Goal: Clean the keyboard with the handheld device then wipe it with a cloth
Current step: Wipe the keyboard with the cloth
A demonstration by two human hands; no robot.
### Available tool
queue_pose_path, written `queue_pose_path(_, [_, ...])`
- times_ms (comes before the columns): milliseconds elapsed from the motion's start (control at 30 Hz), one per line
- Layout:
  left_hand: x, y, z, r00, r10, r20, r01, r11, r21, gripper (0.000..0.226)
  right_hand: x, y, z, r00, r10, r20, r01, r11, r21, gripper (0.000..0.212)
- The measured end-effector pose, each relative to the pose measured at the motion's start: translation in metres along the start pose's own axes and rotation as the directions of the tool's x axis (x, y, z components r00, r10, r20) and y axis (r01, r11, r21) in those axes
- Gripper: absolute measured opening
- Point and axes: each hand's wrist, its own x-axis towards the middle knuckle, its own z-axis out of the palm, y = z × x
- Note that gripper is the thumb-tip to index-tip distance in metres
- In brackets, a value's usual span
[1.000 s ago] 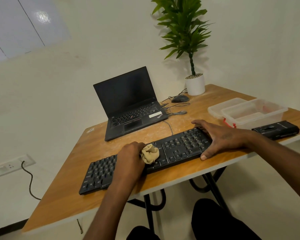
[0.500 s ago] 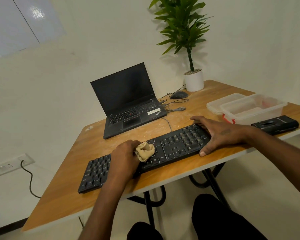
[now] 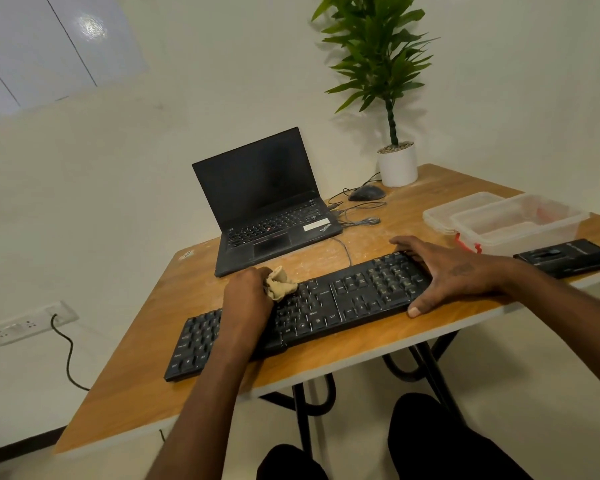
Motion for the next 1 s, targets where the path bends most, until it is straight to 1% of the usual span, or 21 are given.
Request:
queue_pose_path(67, [0.001, 0.0, 0.002, 1.0, 0.001, -0.004, -0.001, 1.0, 0.014, 0.032, 0.0, -0.001, 0.0, 1.0, 0.001, -0.006, -0.001, 1.0, -0.009, 0.128])
queue_pose_path(200, [-0.023, -0.003, -0.008, 0.999, 0.038, 0.019, -0.038, 0.999, -0.024, 0.025, -0.002, -0.002, 0.0, 1.0, 0.0, -0.019, -0.001, 1.0, -0.018, 0.128])
queue_pose_path(333, [-0.059, -0.005, -0.031, 0.994, 0.06, 0.095, -0.052, 0.995, -0.08, 0.032, -0.004, -0.005, 0.0, 1.0, 0.002, -0.012, -0.002, 1.0, 0.003, 0.128])
queue_pose_path(433, [-0.073, -0.009, -0.04, 0.991, 0.047, 0.128, -0.034, 0.994, -0.103, 0.036, -0.004, -0.007, 0.001, 1.0, 0.0, -0.012, 0.0, 1.0, -0.005, 0.129])
queue_pose_path(600, [-0.057, -0.017, -0.028, 0.997, 0.03, 0.066, -0.027, 0.999, -0.042, 0.034, -0.004, -0.006, 0.003, 1.0, 0.011, -0.017, -0.011, 0.999, -0.035, 0.13])
queue_pose_path(700, [-0.034, -0.018, -0.018, 0.999, 0.019, 0.032, -0.018, 0.999, -0.045, 0.031, -0.002, -0.004, 0.002, 1.0, 0.011, -0.011, -0.011, 0.999, -0.049, 0.13])
queue_pose_path(867, [-0.004, -0.021, -0.007, 0.998, -0.067, -0.004, 0.067, 0.998, -0.022, 0.04, -0.001, -0.003, 0.0, 1.0, 0.004, -0.002, -0.004, 0.999, -0.044, 0.129])
queue_pose_path(1000, [-0.019, -0.021, -0.009, 1.0, -0.023, -0.005, 0.023, 0.999, -0.026, 0.029, -0.001, -0.002, 0.0, 1.0, 0.005, -0.004, -0.005, 1.0, -0.023, 0.129])
